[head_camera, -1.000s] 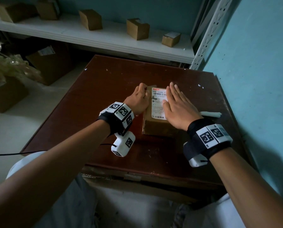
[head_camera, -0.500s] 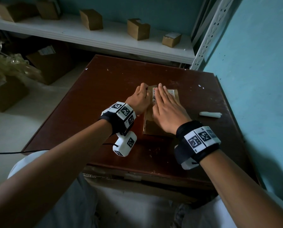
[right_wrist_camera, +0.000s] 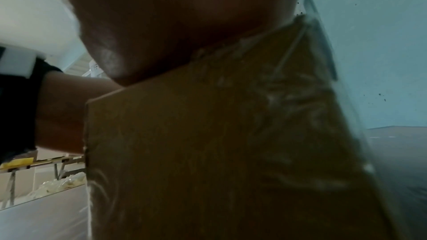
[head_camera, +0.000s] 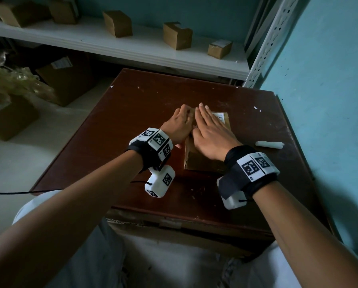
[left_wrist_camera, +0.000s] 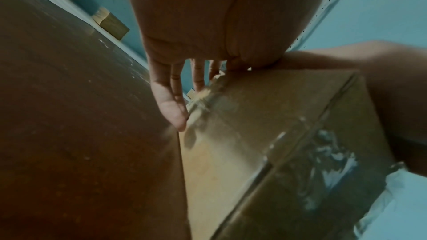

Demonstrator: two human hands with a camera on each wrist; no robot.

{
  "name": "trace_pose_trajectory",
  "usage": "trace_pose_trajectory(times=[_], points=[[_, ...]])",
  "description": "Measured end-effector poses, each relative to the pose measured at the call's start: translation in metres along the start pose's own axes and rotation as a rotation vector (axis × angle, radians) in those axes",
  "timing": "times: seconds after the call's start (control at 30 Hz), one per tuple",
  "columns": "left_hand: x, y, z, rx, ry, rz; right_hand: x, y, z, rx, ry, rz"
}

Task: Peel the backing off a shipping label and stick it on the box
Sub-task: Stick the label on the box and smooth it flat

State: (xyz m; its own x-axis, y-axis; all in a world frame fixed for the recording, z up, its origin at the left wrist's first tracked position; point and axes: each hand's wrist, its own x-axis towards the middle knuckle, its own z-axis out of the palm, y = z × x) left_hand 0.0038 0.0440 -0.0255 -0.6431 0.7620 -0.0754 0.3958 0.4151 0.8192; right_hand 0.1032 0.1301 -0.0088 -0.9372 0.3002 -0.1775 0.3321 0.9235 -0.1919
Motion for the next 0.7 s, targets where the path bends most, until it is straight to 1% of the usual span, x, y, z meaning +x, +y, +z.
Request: trace_pose_trajectory(times=[0.07, 0.17, 0.23, 0.33, 0.47, 0.7], points=[[0.001, -0.001, 0.001, -0.003, 0.007, 0.0, 0.0, 0.001, -0.002, 0.024, -0.004, 0.006], [0.001, 0.001, 0.001, 0.055, -0.005, 0.02, 0.003, 0.003, -0.003, 0.044, 0.0, 0.02], [0.002, 0.0, 0.002, 0.088, 0.017, 0.014, 0.007, 0.005, -0.003, 0.053, 0.0, 0.035], [0.005, -0.003, 0.002, 0.049, 0.031, -0.027, 0.011, 0.013, -0.006, 0.076, 0.001, 0.071], [0.006, -0.003, 0.003, 0.072, 0.034, -0.016, 0.011, 0.028, -0.012, 0.083, 0.009, 0.104], [0.006, -0.004, 0.004, 0.105, 0.033, -0.002, 0.008, 0.042, -0.006, 0.046, 0.043, 0.074]])
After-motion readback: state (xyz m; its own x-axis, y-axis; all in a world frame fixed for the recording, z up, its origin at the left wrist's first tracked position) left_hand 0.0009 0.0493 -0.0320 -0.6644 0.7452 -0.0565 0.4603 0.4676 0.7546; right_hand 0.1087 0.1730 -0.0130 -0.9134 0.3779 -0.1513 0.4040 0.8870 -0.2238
